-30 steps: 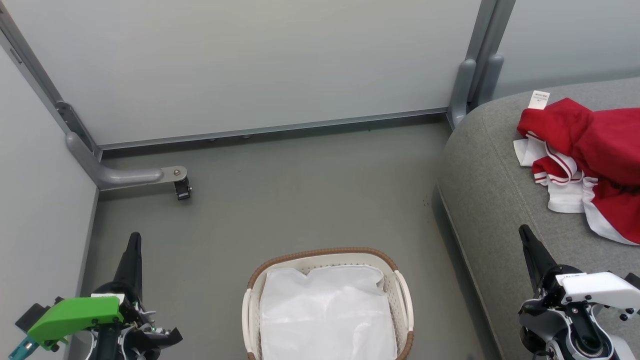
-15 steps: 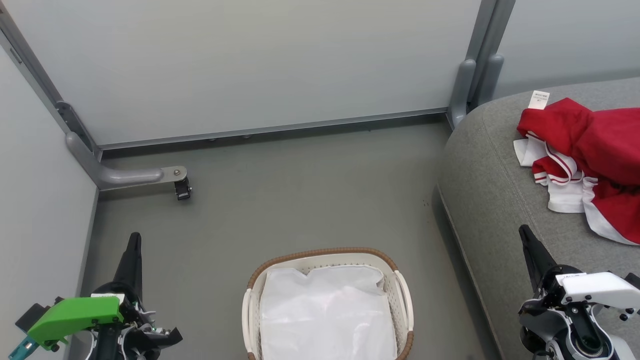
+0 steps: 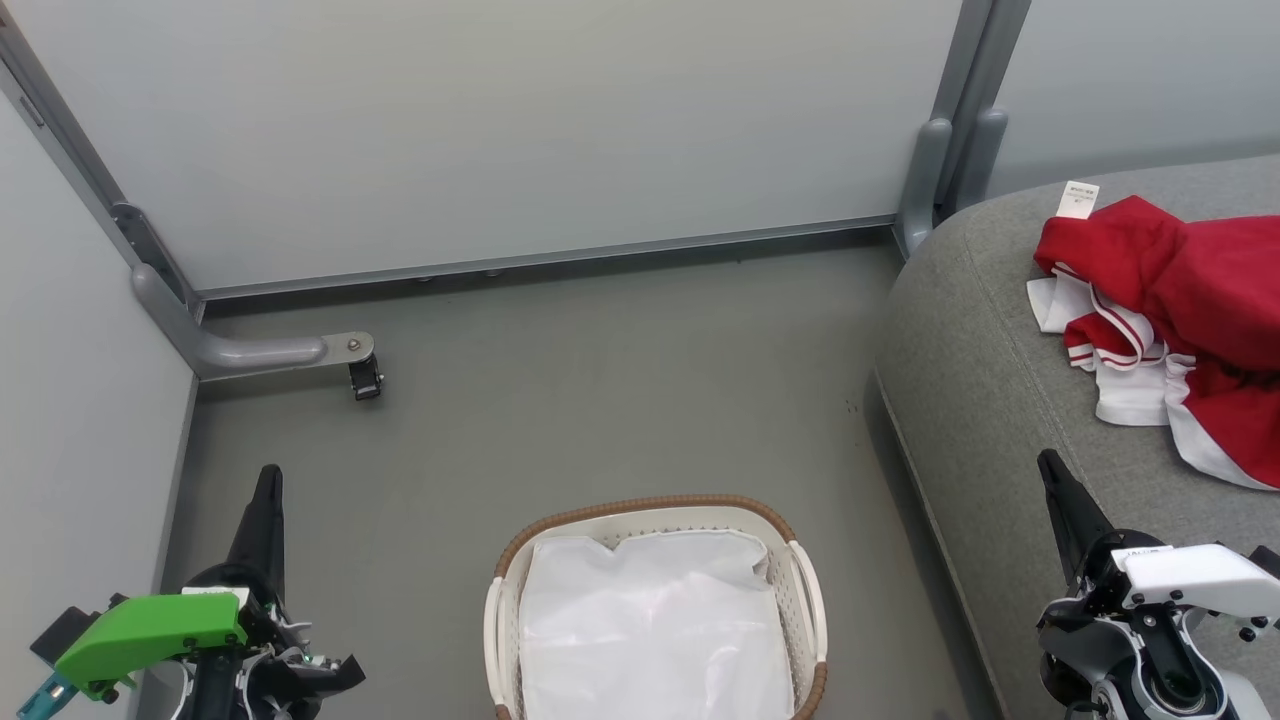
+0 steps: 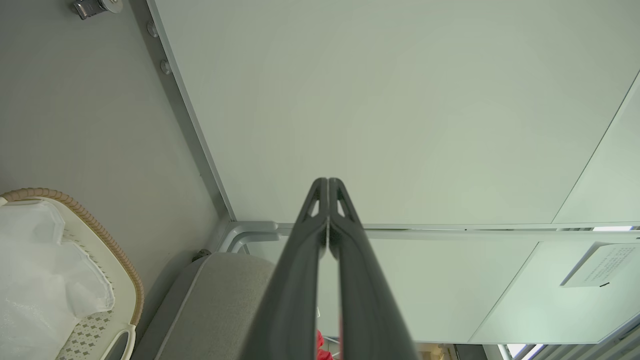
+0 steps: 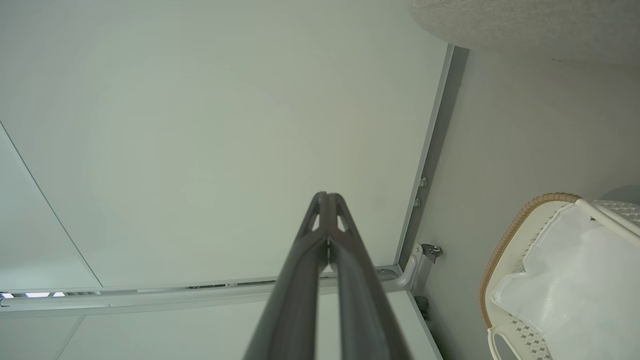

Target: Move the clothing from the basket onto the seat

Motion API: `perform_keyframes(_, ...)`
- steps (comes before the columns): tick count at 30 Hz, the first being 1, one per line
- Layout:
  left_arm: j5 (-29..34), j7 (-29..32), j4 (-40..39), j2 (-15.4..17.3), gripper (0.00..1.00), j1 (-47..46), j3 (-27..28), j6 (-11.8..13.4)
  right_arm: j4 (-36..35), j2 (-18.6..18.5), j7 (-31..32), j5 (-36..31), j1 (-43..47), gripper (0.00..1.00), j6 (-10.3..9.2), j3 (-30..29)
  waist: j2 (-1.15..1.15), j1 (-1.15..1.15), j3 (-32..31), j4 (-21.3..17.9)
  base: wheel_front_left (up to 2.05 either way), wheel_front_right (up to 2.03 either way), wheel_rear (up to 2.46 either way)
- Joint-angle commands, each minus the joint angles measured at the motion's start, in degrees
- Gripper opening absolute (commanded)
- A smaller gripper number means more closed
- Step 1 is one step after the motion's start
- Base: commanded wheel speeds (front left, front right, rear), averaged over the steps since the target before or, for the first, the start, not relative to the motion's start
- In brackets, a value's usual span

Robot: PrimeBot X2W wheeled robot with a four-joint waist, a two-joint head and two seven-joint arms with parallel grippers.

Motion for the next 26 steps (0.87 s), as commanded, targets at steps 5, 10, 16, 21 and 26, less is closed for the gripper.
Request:
perform_keyframes(5, -0.19, 0.23, -0.1, 0.38, 0.0, -0.55, 0.11, -0.38, -0.2, -0.15, 0.16, 0.22, 0.59, 0.0, 0.0, -0.09, 0.0, 0.0, 0.0, 0.0, 0.0, 0.0, 0.0)
perform_keyframes(10, -0.19, 0.23, -0.11, 0.38, 0.0, -0.55, 0.11, -0.38, -0.2, -0.15, 0.16, 0.22, 0.59, 0.0, 0.0, -0.09, 0.0, 0.0, 0.0, 0.0, 0.0, 0.0, 0.0)
perform_keyframes(16, -0.19, 0.23, -0.11, 0.38, 0.0, -0.55, 0.11, -0.38, -0.2, -0.15, 0.16, 0.22, 0.59, 0.0, 0.0, -0.09, 0.0, 0.0, 0.0, 0.0, 0.0, 0.0, 0.0)
perform_keyframes(21, -0.19, 0.23, -0.11, 0.38, 0.0, -0.55, 0.11, -0.38, -0.2, -0.15, 0.16, 0.22, 0.59, 0.0, 0.0, -0.09, 0.0, 0.0, 0.0, 0.0, 0.0, 0.0, 0.0)
perform_keyframes(26, -0.19, 0.23, -0.11, 0.38, 0.0, -0.55, 0.11, -0.38, -0.2, -0.15, 0.16, 0.22, 0.59, 0.0, 0.0, -0.09, 0.0, 0.0, 0.0, 0.0, 0.0, 0.0, 0.0)
